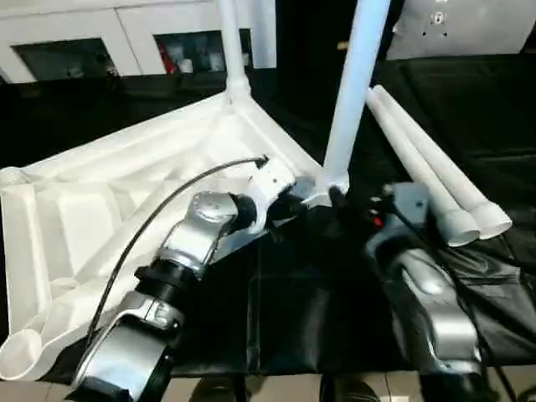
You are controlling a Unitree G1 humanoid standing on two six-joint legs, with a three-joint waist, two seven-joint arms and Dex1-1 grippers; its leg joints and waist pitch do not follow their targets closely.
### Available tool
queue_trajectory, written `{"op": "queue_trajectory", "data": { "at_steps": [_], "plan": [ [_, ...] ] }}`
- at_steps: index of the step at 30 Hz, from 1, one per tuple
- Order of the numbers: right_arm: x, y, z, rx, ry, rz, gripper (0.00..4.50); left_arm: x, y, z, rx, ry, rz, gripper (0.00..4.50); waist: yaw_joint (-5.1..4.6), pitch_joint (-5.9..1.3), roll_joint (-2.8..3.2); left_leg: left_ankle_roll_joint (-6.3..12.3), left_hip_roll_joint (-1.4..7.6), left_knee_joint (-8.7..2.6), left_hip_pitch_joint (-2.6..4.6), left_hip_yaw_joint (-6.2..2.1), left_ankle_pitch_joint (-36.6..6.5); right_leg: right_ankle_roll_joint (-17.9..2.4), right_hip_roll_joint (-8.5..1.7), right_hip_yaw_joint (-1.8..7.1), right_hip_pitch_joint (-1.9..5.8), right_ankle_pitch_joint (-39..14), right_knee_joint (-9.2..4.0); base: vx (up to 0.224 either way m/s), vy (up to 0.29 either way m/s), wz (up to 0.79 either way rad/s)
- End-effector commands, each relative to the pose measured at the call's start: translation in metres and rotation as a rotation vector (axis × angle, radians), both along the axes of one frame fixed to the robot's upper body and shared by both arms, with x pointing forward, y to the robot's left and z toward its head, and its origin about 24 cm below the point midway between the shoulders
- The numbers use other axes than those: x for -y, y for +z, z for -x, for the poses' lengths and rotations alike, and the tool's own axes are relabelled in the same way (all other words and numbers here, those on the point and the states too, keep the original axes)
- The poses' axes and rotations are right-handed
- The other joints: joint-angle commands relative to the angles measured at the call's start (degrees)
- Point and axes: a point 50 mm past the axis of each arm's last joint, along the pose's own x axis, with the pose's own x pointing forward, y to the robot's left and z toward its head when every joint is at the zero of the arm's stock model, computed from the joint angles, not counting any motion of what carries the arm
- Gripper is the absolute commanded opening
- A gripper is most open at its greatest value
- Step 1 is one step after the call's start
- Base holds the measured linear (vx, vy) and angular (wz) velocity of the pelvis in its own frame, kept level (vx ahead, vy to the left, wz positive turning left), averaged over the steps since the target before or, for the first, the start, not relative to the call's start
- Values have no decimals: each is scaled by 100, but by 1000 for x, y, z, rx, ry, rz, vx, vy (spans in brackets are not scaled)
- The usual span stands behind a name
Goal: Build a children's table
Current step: Rotate leg to tighten
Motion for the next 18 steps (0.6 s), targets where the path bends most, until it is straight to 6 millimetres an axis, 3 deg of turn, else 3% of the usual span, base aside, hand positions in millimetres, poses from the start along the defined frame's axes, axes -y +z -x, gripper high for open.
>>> {"op": "queue_trajectory", "data": {
  "at_steps": [1, 4, 6, 8, 9, 10, 11, 13, 14, 15, 16, 18],
  "plan": [
    [-1, 3, 2, 6, 21, -19, 450, -1, 6, 2, 8, -13, 54, 98, 8, -638, -177, 965, 271, -234, 80, -58, -314, -1589, -328, 233, 398, -256, -231, 0, 0, 0],
    [1, 6, 4, 12, 36, -32, 450, -9, 12, -1, 27, 43, 100, 112, 16, -641, -162, 893, 291, -233, 86, -63, -535, -1550, -338, 232, 406, -634, -251, 0, 0, 0],
    [-1, 7, 7, 4, 66, -21, 450, -21, 19, -4, 41, 126, 130, 112, 9, -648, -182, 715, 292, -239, 104, -56, -828, -1442, -334, 236, 403, -1042, -290, 0, 0, 0],
    [-7, 6, 9, -11, 116, -19, 450, -35, 23, -5, 64, 195, 102, 112, -8, -618, -160, 527, 299, -260, 102, -69, -1111, -1309, -320, 238, 380, -1425, -304, 0, 0, 0],
    [-17, 4, 10, -37, 175, -20, 450, -56, 27, -4, 107, 281, 27, 112, -8, -618, -160, 527, 299, -260, 102, -69, -1111, -1309, -320, 238, 380, -1425, -304, 0, 0, 0],
    [-24, 1, 12, -68, 224, -12, 450, -69, 29, -2, 99, 333, 1, 112, -44, -635, -124, 390, 305, -281, 101, -88, -1241, -1204, -306, 228, 395, -1617, -293, 0, 0, 0],
    [-29, -1, 13, -94, 263, -4, 450, -78, 30, 0, 87, 371, -14, 78, -59, -641, -140, 294, 312, -279, 125, -92, -1306, -1166, -305, 228, 380, -1694, -296, 0, 0, 0],
    [-32, -3, 14, -112, 295, 1, 450, -86, 30, 2, 85, 399, -32, 78, -64, -627, -130, 239, 302, -279, 147, -81, -1384, -1137, -292, 238, 343, -1816, -327, 0, 0, 0],
    [-39, -8, 17, -138, 347, 26, 450, -102, 31, 7, 88, 447, -91, 78, -33, -638, -120, 80, 321, -273, 205, -91, -1645, -1074, -312, 253, 319, -2116, -344, 0, 0, 0],
    [-42, -11, 17, -153, 370, 43, 450, -112, 30, 11, 92, 477, -144, 71, -28, -645, -141, 79, 325, -292, 175, -92, -1611, -1049, -307, 255, 335, -2077, -341, 0, 0, 0],
    [-44, -13, 18, -163, 385, 56, 450, -118, 29, 14, 95, 501, -186, 53, -18, -628, -108, 18, 327, -316, 187, -100, -1735, -983, -282, 248, 302, -2138, -338, 0, 0, 0],
    [-46, -15, 18, -173, 398, 67, 450, -125, 27, 17, 94, 518, -234, 38, -9, -643, -106, -78, 327, -326, 213, -110, -1886, -952, -281, 257, 287, -2111, -333, 0, 0, 0]
  ]
}}
